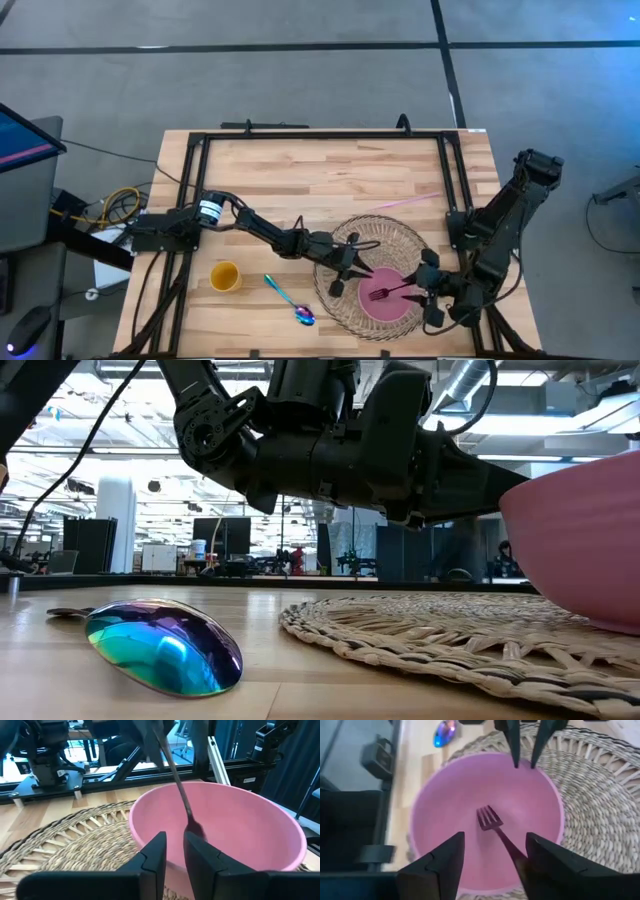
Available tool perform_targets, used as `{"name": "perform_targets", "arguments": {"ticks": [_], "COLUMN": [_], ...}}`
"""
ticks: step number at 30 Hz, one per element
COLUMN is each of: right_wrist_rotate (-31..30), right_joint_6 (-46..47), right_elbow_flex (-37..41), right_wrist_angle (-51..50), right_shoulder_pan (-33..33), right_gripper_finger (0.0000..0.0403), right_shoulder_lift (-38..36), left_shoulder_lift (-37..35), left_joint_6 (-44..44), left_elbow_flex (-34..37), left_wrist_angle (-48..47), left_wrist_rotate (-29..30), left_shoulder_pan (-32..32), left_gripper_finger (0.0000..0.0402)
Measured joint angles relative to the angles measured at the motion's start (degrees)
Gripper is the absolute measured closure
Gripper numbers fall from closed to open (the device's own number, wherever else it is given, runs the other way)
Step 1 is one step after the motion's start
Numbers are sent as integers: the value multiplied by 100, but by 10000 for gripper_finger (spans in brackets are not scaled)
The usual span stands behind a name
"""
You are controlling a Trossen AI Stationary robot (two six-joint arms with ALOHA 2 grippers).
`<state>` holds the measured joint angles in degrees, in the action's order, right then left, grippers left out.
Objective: Pick & Place Utensil
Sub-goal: Put the black fork into the pink bowl on the brown mat, then put the blue spoon into the pink bowl on the brown mat
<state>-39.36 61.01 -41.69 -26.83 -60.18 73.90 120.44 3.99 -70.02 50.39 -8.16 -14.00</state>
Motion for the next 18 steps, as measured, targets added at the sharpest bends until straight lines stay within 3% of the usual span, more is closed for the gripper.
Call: {"name": "perform_targets", "arguments": {"ticks": [18], "right_wrist_rotate": [184], "right_joint_6": [7], "right_elbow_flex": [-70], "right_wrist_angle": [-298], "right_shoulder_pan": [268], "right_gripper_finger": [215], "right_shoulder_lift": [-815], "left_shoulder_lift": [-2], "left_joint_6": [-1], "left_elbow_flex": [0], "left_wrist_angle": [11], "left_wrist_rotate": [-4], "left_shoulder_pan": [-9], "left_gripper_finger": [335]}}
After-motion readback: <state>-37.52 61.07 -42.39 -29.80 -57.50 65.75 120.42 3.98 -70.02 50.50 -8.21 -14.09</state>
